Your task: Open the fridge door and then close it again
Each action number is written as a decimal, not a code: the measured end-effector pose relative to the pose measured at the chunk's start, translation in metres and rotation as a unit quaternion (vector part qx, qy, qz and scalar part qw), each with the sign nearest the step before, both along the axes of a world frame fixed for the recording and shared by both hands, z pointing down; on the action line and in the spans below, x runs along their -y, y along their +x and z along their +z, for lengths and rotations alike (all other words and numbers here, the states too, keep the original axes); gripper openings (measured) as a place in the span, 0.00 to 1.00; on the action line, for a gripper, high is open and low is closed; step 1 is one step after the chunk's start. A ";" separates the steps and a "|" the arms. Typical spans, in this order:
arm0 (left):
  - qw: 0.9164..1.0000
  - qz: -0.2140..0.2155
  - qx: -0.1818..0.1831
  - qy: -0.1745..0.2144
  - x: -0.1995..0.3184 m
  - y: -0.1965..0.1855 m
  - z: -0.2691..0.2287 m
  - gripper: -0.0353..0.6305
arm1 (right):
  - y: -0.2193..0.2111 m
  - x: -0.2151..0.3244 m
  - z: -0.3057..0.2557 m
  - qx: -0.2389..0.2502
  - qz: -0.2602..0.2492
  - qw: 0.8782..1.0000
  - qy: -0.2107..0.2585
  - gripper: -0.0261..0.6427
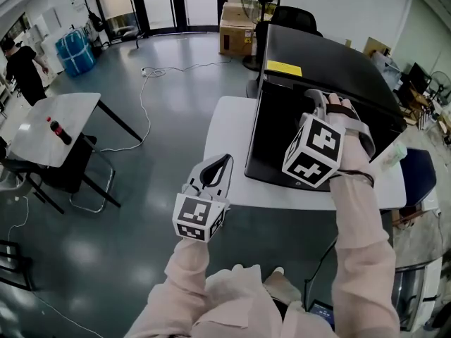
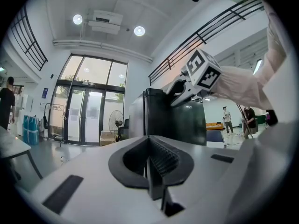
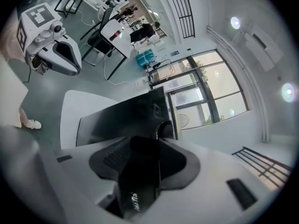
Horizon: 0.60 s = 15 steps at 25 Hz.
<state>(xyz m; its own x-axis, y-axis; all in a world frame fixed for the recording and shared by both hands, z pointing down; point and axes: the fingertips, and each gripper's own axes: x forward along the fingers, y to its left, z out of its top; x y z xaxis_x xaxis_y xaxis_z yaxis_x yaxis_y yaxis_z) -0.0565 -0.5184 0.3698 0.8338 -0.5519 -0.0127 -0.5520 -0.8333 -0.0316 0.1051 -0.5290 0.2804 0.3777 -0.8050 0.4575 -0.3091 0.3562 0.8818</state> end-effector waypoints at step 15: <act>1.000 -0.013 0.001 -0.006 -0.019 0.004 0.004 0.07 | -0.002 -0.003 0.000 0.002 -0.013 1.000 0.025 0.32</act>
